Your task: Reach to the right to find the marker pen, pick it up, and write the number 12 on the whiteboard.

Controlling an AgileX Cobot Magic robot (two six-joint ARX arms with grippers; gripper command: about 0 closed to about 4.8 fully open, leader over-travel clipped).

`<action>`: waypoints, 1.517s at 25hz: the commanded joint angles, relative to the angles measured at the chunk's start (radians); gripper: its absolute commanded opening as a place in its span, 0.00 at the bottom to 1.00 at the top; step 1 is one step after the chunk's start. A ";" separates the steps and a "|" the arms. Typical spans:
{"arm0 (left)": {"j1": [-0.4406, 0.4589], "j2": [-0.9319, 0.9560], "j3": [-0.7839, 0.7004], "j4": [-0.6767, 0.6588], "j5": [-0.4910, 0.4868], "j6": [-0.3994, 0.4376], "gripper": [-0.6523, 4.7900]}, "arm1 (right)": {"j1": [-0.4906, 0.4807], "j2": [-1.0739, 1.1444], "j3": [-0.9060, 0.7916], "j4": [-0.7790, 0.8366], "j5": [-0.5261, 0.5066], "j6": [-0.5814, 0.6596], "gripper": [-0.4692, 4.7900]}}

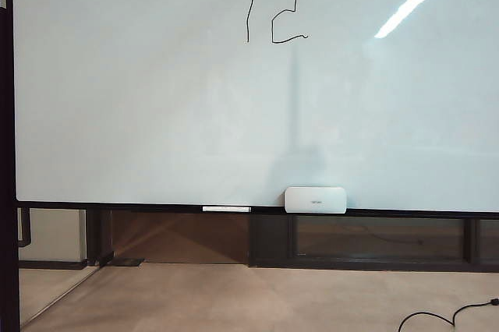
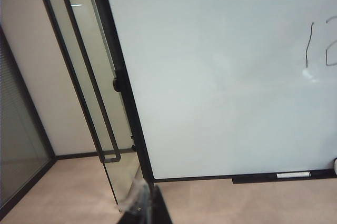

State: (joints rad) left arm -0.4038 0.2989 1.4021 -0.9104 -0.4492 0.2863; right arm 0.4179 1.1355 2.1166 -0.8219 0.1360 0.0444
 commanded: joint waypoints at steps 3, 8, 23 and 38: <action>0.048 -0.032 0.006 -0.030 -0.026 0.018 0.11 | 0.001 -0.212 -0.181 0.023 -0.001 0.003 0.09; 0.171 -0.064 0.005 -0.114 0.070 0.001 0.11 | 0.000 -0.453 -0.478 0.064 -0.008 0.004 0.09; 0.485 -0.283 -0.437 0.101 0.551 -0.296 0.11 | -0.001 -0.955 -1.218 0.261 -0.087 0.038 0.09; 0.639 -0.296 -0.736 0.393 0.723 -0.545 0.11 | 0.000 -0.975 -1.690 0.627 -0.113 0.247 0.09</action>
State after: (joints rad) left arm 0.2344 0.0029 0.6792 -0.5270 0.2684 -0.2596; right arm 0.4171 0.1619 0.4427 -0.2367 0.0257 0.2543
